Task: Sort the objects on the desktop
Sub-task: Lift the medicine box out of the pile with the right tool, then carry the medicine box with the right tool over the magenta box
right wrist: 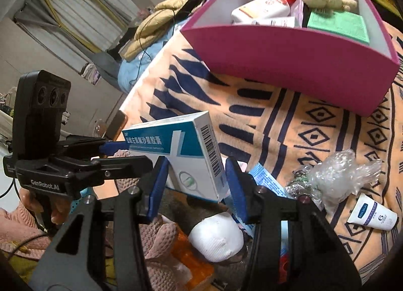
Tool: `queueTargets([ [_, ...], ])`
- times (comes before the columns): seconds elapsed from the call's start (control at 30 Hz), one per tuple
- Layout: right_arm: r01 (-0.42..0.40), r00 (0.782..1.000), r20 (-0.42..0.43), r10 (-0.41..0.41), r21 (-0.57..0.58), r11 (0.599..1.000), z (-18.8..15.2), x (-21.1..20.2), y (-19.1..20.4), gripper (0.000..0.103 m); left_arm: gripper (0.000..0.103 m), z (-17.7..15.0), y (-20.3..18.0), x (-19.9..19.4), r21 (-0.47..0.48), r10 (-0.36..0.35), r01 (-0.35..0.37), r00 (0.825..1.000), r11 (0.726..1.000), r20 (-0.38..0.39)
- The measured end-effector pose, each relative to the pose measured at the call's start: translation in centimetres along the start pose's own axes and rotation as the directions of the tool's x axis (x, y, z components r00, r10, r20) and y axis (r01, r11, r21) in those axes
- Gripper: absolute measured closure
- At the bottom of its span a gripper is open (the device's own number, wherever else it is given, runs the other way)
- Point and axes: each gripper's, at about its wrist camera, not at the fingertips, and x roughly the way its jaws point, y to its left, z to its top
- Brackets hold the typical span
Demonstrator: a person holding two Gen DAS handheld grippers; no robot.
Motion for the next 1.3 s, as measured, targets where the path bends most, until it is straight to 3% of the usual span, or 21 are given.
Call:
queueTargets([
  [0.57,0.001,0.992,0.123,0.0,-0.008,1.0,1.8,-5.1,1.1,0.053,0.038,1.9,-3.3,-4.7,0.119,-0.01,-0.004,0.993,0.993,0.116],
  [1.3,0.021,0.968,0.25,-0.003,-0.071,0.997,7.1,-10.0,2.4,0.053,0.038,7.7,-7.9,-9.8,0.28,-0.016,-0.064,0.961,0.958,0.275],
])
